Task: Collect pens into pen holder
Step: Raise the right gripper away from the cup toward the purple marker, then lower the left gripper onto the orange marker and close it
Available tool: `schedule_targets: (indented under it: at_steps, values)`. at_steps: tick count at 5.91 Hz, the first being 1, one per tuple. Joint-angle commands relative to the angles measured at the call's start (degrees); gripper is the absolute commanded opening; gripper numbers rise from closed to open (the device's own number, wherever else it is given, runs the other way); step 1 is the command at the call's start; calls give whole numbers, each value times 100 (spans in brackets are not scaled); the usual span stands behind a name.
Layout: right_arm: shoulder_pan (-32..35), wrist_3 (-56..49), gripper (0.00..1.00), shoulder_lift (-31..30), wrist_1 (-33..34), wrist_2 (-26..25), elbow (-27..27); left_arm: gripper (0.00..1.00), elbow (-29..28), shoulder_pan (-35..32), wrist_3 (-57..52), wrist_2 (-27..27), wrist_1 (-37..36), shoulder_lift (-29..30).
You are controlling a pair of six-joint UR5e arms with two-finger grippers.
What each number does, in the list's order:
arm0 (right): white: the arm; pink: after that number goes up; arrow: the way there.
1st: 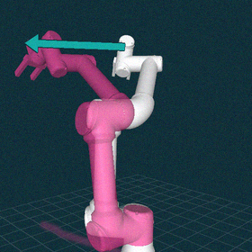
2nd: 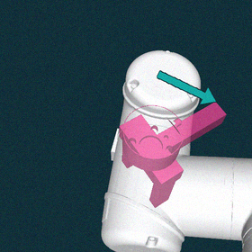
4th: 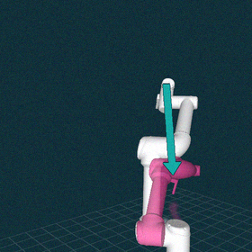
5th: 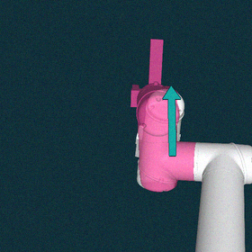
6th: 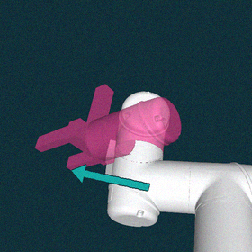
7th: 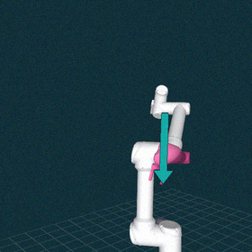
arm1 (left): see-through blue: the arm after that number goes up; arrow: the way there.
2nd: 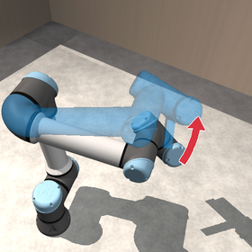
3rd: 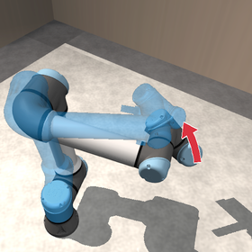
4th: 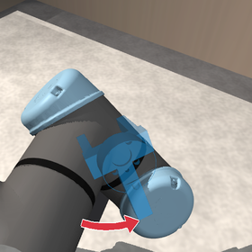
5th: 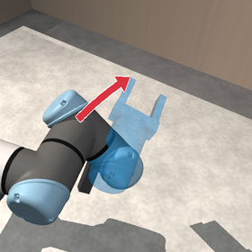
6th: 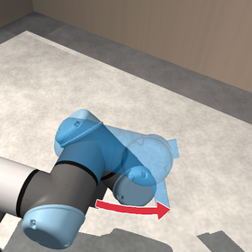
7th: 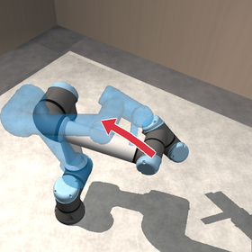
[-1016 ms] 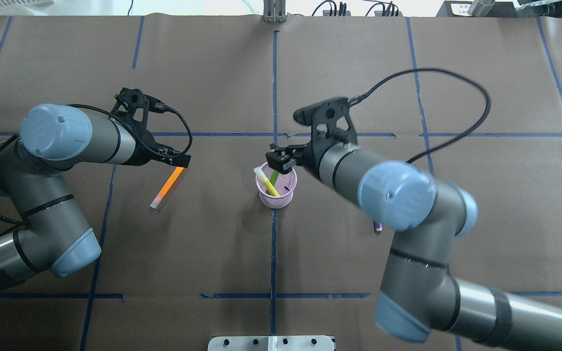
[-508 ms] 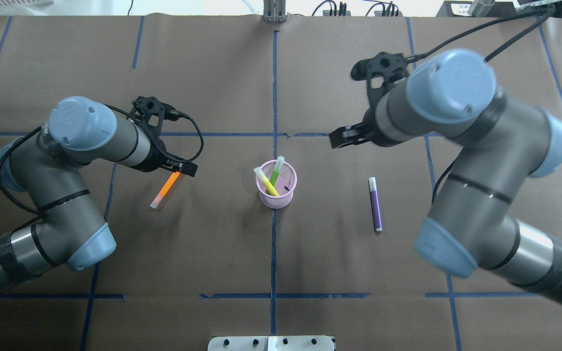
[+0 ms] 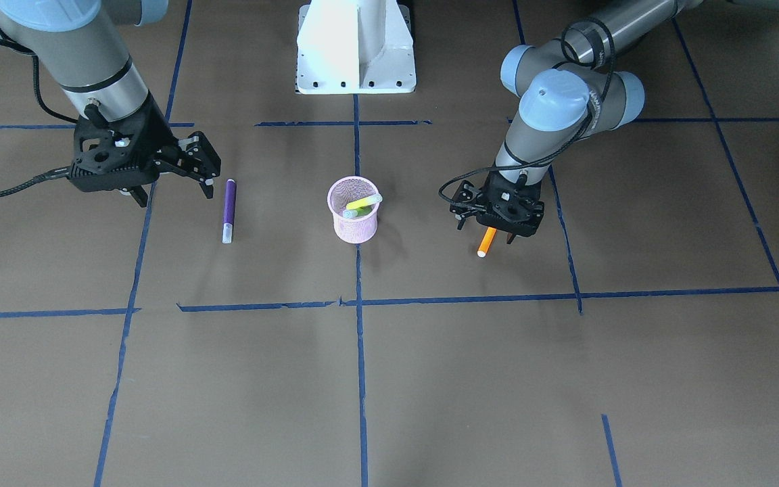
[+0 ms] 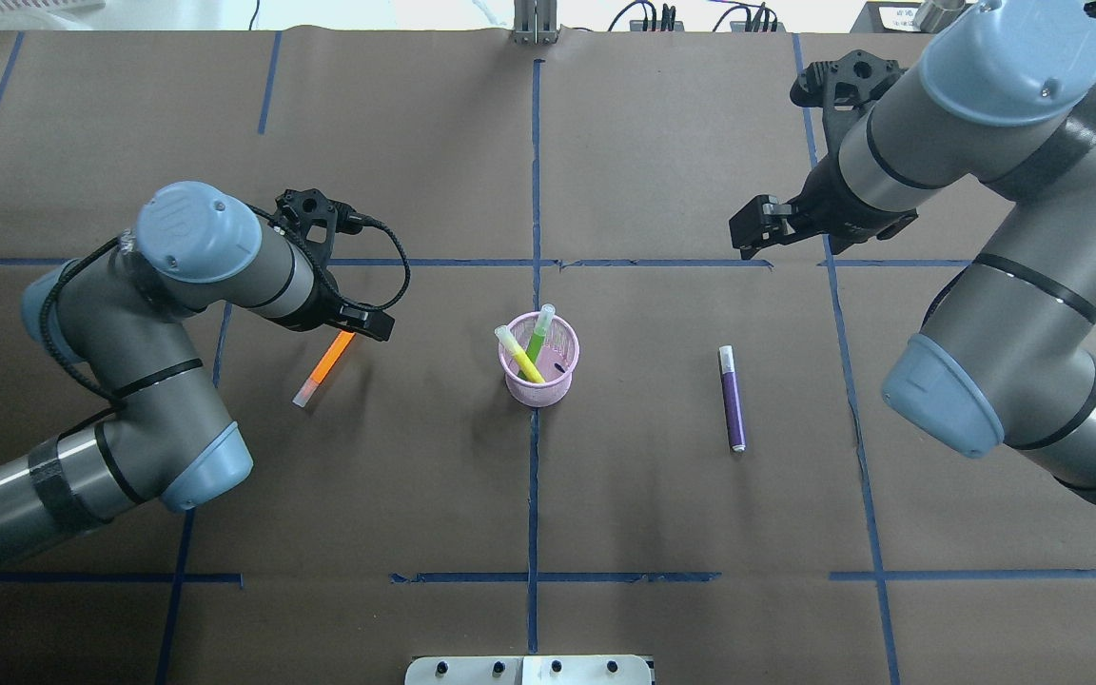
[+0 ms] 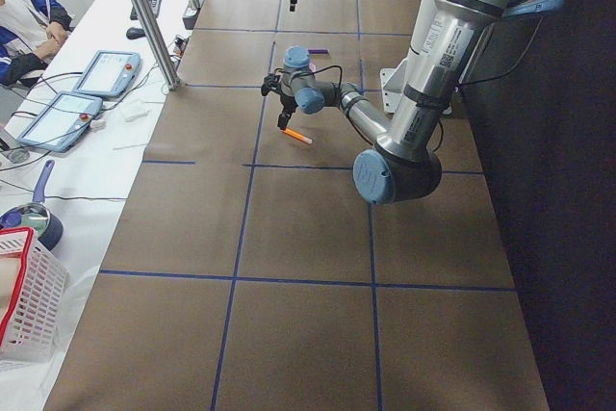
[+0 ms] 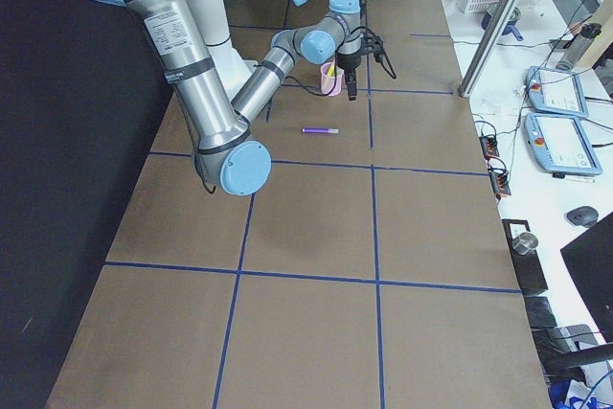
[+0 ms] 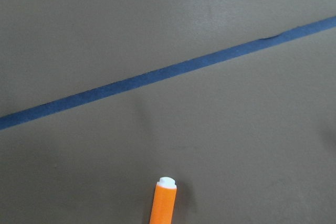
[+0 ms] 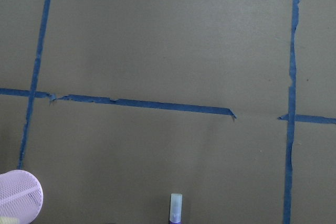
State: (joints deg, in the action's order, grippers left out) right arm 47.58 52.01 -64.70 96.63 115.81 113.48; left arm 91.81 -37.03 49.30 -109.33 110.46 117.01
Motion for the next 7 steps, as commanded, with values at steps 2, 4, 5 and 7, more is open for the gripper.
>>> schedule_targets:
  at_steps: [2, 4, 5, 7]
  values:
    - [59, 37, 100, -17, -3, 29, -10, 99, -313, -6, 18, -1, 63, 129]
    - [59, 46, 100, -8, -4, 29, -10, 96, -313, -6, 1, -9, 64, 112]
    - [59, 55, 100, -8, -4, 29, -10, 95, -313, 3, 1, -149, 64, 94]
    - [59, 64, 100, -8, -4, 29, -10, 92, -330, 3, -8, -211, 64, 76]
